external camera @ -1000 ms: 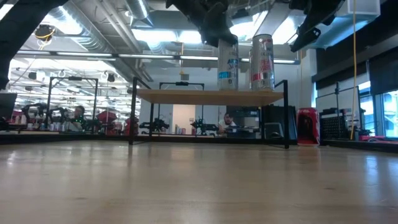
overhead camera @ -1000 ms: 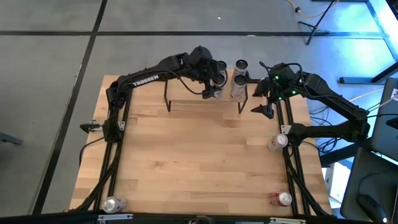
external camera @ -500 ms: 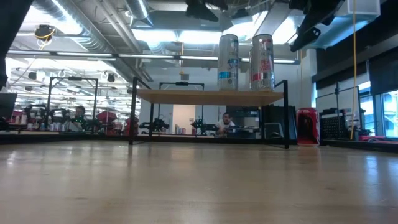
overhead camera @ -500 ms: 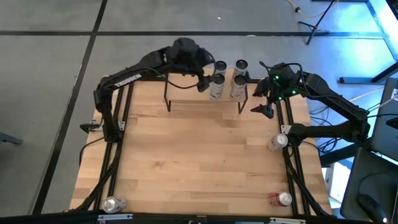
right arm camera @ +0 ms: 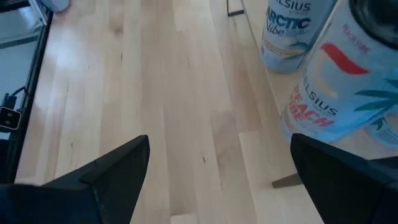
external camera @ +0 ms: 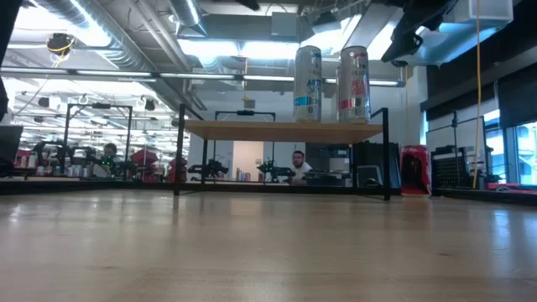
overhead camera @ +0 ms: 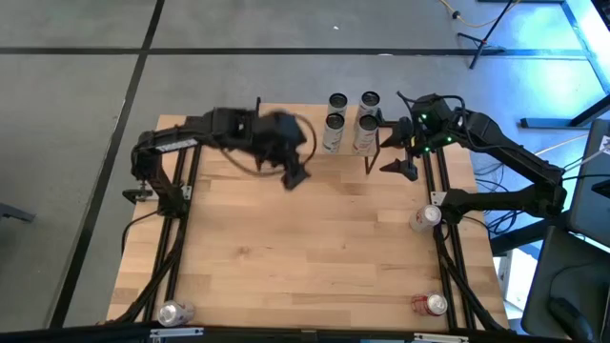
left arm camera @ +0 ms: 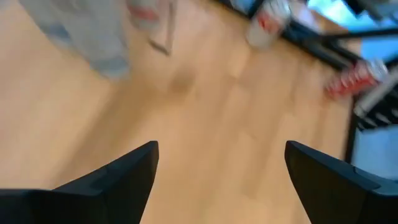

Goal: Place canned beverage on shelf
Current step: Put the top red-silver soda can on the shelf

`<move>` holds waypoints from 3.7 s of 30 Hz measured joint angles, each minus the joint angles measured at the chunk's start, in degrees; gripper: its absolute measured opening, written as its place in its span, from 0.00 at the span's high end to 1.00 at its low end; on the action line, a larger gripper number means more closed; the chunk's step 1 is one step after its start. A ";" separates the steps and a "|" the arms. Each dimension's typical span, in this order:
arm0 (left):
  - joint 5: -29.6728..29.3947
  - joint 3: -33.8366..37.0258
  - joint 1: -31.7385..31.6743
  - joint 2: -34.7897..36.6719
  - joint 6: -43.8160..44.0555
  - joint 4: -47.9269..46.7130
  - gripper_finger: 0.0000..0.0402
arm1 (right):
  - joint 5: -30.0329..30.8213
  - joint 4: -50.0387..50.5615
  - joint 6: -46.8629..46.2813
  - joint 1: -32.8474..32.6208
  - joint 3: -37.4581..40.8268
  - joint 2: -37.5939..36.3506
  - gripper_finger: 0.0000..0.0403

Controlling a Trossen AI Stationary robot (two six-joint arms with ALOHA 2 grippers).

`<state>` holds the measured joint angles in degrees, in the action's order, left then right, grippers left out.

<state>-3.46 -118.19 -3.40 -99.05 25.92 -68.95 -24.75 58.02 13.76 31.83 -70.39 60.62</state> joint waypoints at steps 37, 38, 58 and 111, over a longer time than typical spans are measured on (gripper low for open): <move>-25.83 26.15 36.37 7.28 17.11 -9.87 0.17 | 27.29 32.15 -71.89 -33.37 7.26 0.37 0.07; -25.70 26.60 36.37 7.28 17.22 -9.31 0.17 | 27.21 31.82 -71.91 -33.37 9.02 0.48 0.07; -28.03 27.39 36.56 7.28 15.51 -5.96 0.17 | 15.53 25.47 -70.33 -33.35 23.26 5.04 0.17; -11.33 44.36 35.04 7.03 5.88 33.47 0.17 | 14.65 -35.05 -85.69 -64.20 9.17 30.04 0.26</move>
<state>-14.79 -73.83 31.64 -92.02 31.80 -35.48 -10.10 22.96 -71.93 -32.37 -61.22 90.66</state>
